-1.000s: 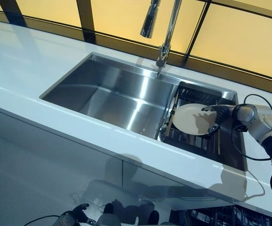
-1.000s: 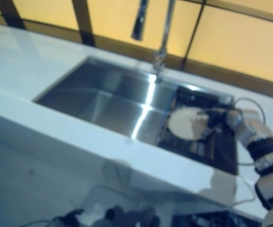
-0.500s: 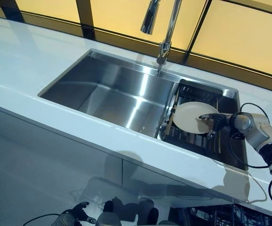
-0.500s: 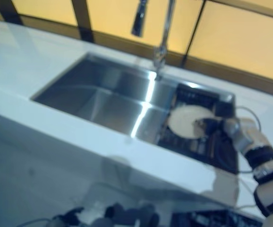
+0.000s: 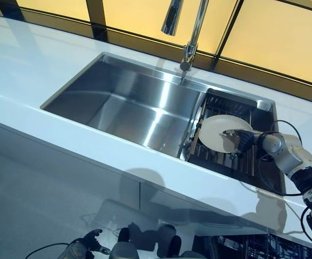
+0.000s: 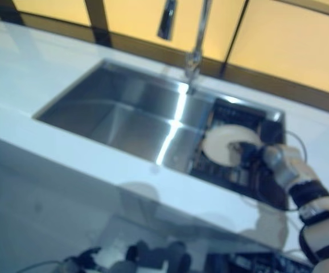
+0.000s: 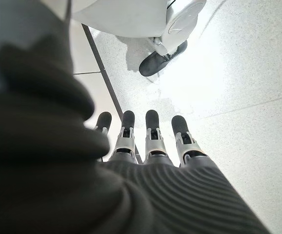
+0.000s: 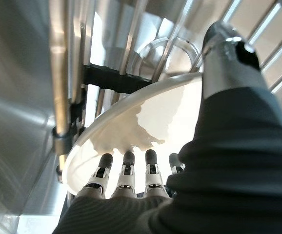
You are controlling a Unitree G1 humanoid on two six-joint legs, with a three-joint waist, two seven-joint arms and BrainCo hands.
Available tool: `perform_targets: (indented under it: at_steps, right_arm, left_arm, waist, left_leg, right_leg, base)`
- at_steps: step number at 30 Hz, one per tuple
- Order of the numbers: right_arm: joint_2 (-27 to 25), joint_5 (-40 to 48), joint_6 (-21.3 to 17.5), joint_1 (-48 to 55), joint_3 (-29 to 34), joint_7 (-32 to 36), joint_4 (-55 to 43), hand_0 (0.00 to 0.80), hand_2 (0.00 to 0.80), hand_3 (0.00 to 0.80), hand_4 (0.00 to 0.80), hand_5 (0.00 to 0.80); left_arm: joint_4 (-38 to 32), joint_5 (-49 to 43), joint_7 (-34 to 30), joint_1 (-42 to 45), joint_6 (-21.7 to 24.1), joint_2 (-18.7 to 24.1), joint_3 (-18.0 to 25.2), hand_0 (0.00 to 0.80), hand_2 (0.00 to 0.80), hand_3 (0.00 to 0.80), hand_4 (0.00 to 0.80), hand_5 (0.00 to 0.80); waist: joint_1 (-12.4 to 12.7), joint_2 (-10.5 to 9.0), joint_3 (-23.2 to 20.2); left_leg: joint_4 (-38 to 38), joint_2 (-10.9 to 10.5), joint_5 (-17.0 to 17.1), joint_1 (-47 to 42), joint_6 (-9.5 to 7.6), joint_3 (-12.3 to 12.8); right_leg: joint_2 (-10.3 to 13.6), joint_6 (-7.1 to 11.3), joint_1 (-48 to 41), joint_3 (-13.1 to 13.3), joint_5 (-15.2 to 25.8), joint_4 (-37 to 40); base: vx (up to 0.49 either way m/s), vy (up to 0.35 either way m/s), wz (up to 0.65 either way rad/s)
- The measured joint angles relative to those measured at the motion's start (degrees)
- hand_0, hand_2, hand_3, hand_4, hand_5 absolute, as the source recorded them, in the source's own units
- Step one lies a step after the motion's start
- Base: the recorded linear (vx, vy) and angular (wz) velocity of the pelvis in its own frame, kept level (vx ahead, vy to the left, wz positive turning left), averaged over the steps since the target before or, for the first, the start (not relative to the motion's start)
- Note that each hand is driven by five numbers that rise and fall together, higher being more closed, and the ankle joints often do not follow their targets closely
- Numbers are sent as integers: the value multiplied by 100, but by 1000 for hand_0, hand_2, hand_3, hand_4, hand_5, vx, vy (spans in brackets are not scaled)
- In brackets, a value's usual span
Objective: Take plates into dishwasher
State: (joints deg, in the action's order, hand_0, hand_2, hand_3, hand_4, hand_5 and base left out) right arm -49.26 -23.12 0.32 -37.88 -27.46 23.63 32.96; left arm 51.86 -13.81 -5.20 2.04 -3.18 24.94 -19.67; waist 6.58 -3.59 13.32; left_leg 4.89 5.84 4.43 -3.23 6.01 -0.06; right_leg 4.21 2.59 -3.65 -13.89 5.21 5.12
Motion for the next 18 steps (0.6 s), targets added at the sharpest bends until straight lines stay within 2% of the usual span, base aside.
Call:
perform_targets:
  at_steps: [9,18]
  right_arm:
    - [182,-369,179,101,20,-653,-356,0,0,0,0,0]
    - [323,-496,286,166,243,-848,-377,0,0,0,0,0]
  left_arm:
    - [2,14,18,-64,-3,-20,-1,0,0,0,0,0]
    - [49,159,35,-207,-2,-105,1,0,0,0,0,0]
  waist:
    - [-101,53,69]
    - [-105,135,124]
  left_leg:
    - [-7,-12,11,86,-2,-2]
    - [-3,-10,8,93,-2,-4]
  right_leg:
    - [1,-27,111,2,27,-17]
    - [2,-1,111,2,6,-14]
  base:
    - [0,0,0]
    - [0,0,0]
